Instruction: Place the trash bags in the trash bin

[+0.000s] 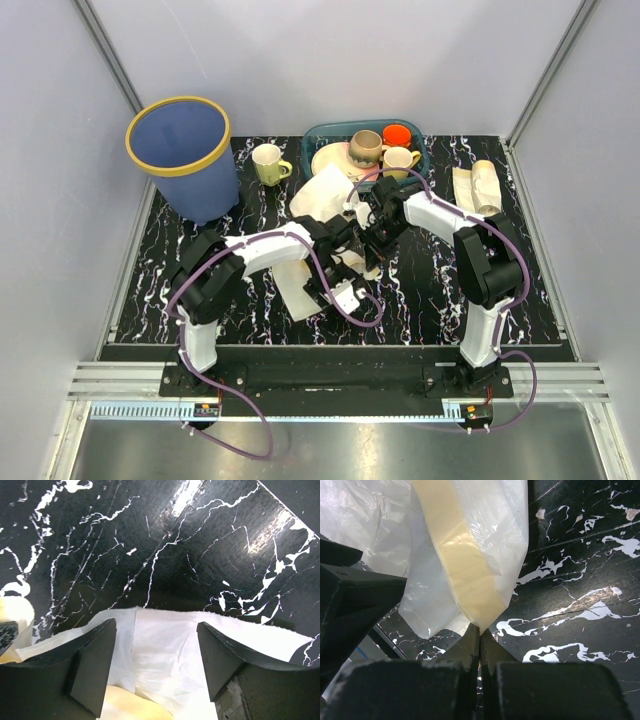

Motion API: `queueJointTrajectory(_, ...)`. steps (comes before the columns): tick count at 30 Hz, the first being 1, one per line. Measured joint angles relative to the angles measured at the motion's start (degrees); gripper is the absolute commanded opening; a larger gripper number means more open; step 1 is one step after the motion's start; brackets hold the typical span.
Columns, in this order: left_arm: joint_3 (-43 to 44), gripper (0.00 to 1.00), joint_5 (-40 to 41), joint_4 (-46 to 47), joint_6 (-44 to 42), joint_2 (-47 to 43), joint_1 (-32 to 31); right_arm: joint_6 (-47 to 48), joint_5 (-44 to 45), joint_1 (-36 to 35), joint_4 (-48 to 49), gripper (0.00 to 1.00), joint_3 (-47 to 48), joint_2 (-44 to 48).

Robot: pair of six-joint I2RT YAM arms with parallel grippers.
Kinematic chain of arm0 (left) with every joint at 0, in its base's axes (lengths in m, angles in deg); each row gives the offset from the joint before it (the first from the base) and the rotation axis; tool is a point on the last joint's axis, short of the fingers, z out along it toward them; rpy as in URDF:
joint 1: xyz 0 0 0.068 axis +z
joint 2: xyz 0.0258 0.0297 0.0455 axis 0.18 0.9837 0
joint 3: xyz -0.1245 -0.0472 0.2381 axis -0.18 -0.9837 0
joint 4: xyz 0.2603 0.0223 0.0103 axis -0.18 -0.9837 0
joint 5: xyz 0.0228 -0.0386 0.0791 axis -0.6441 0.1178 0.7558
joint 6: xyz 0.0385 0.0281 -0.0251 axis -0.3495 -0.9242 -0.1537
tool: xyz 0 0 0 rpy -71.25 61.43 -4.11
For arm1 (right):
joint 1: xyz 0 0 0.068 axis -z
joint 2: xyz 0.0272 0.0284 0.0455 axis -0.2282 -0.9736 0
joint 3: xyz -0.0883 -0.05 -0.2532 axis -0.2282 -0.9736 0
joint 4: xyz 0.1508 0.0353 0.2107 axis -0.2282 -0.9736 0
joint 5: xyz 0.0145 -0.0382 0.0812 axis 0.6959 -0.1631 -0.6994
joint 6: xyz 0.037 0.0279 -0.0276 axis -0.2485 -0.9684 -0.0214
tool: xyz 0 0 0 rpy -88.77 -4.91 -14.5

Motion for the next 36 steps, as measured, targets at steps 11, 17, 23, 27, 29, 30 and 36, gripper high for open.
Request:
queueJointTrajectory(11,0.13,0.51,0.72,-1.97,-1.79,3.17,-0.04,0.09,0.04,1.16,0.07,0.0,-0.66,0.0)
queueJointTrajectory(17,0.5,0.29,1.16,-3.65,-2.32,3.5,-0.11,0.26,0.2,1.62,0.09,0.0,-0.94,0.07)
queueJointTrajectory(23,0.33,0.03,1.57,-4.31,-3.39,3.28,-0.31,0.79,2.25,2.36,1.18,0.0,-2.05,0.07)
queueJointTrajectory(27,-2.43,0.0,2.29,-4.31,-3.37,1.29,-0.31,1.25,3.65,4.0,2.05,0.0,-3.19,0.07)
queueJointTrajectory(29,-3.82,0.0,2.4,-3.67,-3.3,0.22,-0.31,1.27,3.58,4.37,2.27,0.0,-3.76,0.07)
queueJointTrajectory(30,-4.44,0.0,2.4,-3.15,-2.99,-0.35,-0.33,1.29,3.63,4.39,2.47,0.0,-4.15,0.07)
queueJointTrajectory(36,-9.86,0.0,2.8,-0.46,0.22,-6.03,-0.39,1.38,6.16,4.44,4.52,0.0,-6.67,0.17)
